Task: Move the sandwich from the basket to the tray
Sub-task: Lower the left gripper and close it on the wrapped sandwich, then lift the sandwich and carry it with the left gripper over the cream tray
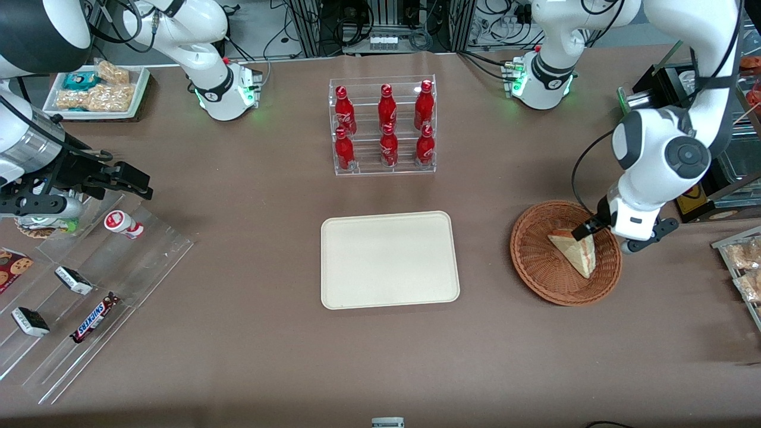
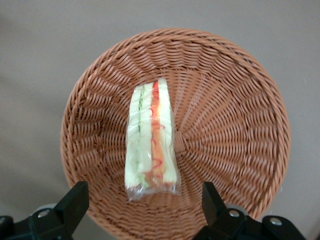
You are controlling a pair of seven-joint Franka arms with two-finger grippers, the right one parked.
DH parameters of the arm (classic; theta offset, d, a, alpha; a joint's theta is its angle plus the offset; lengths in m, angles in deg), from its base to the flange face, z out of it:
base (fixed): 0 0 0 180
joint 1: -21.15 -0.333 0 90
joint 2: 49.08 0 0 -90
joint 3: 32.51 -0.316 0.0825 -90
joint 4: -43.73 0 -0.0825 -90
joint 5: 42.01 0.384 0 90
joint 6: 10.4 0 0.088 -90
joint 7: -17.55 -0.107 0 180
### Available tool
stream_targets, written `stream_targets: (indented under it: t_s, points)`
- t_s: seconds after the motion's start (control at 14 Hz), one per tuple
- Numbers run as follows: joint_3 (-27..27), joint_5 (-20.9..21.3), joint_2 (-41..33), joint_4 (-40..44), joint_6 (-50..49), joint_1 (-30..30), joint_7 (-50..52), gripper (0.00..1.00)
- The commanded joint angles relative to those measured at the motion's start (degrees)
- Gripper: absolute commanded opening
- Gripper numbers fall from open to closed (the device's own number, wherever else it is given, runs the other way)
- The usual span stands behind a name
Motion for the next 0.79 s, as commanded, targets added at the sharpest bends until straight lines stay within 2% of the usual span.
stream_targets:
  t_s: [0.0, 0.07, 0.14, 0.29, 0.36, 0.43, 0.57, 0.71]
  points:
    - [0.32, 0.82, 3.73, 0.35, 3.50, -0.51, 5.86, 1.00]
    - [0.23, 0.56, 4.95, 0.43, 4.20, -0.60, 6.21, 1.00]
    - [0.23, 0.47, 6.01, 0.44, 4.91, -0.69, 6.47, 0.92]
    - [0.23, 0.47, 6.63, 0.26, 4.91, -0.60, 7.61, 0.46]
    - [0.31, 0.47, 6.55, 0.43, 4.39, -0.43, 7.70, 0.19]
    - [0.23, 0.65, 6.20, 0.70, 4.21, -0.34, 7.53, 0.06]
    - [0.32, 0.91, 5.06, 3.05, -0.76, -0.25, 6.92, 0.00]
    - [0.49, 0.82, 5.14, 9.28, -9.81, 1.58, 6.56, 0.00]
